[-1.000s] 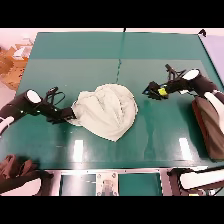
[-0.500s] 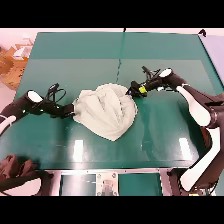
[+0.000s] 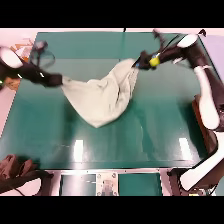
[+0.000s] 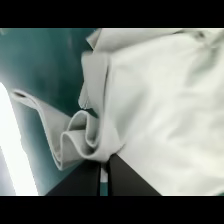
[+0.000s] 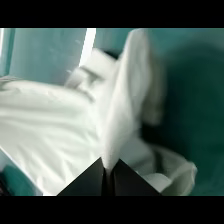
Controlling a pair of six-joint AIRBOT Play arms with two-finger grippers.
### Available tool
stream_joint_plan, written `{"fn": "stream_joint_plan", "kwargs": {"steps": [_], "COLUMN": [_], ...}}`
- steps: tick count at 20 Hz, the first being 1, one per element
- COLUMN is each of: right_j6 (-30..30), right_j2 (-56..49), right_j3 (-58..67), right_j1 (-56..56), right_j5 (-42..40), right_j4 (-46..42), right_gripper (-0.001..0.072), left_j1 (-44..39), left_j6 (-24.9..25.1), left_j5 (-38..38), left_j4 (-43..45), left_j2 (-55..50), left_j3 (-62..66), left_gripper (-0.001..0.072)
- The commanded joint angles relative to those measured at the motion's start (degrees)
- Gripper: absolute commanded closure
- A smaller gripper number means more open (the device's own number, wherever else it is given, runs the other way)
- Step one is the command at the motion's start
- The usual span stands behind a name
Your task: Fold the shirts.
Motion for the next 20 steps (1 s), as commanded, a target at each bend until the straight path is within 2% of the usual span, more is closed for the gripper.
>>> {"fn": "stream_joint_plan", "kwargs": {"steps": [1,6,9,12,16,18,20], "right_j6": [1.8,1.7,1.8,1.8,1.7,1.4,-0.5], "right_j2": [11.1,30.1,39.3,44.3,46.0,45.8,45.3], "right_j3": [6.1,6.1,6.1,5.6,-4.2,-13.8,-26.4], "right_j1": [-4.0,-9.6,-12.9,-14.3,-14.2,-13.9,-12.6], "right_j5": [2.7,0.7,-3.0,-3.5,-3.1,-3.8,-8.1], "right_j4": [0.2,-0.5,-2.8,-7.6,-10.1,-10.1,-10.1], "right_gripper": [0.0696,0.0696,0.0696,0.0696,0.0695,0.0695,0.0695], "left_j1": [0.1,0.1,0.1,0.1,0.0,0.0,0.0], "left_j6": [-0.5,-2.0,-2.1,-1.9,-2.8,-3.6,-3.4], "left_j5": [-3.9,-3.5,-3.6,-4.8,-5.9,-7.0,-6.4], "left_j4": [6.2,13.7,19.2,19.9,19.6,17.9,13.7], "left_j2": [4.6,12.8,16.0,17.3,16.4,15.5,14.1], "left_j3": [16.8,32.5,36.1,36.1,30.8,24.7,15.2], "left_gripper": [0.0686,0.0686,0.0686,0.0685,0.0685,0.0685,0.0685]}}
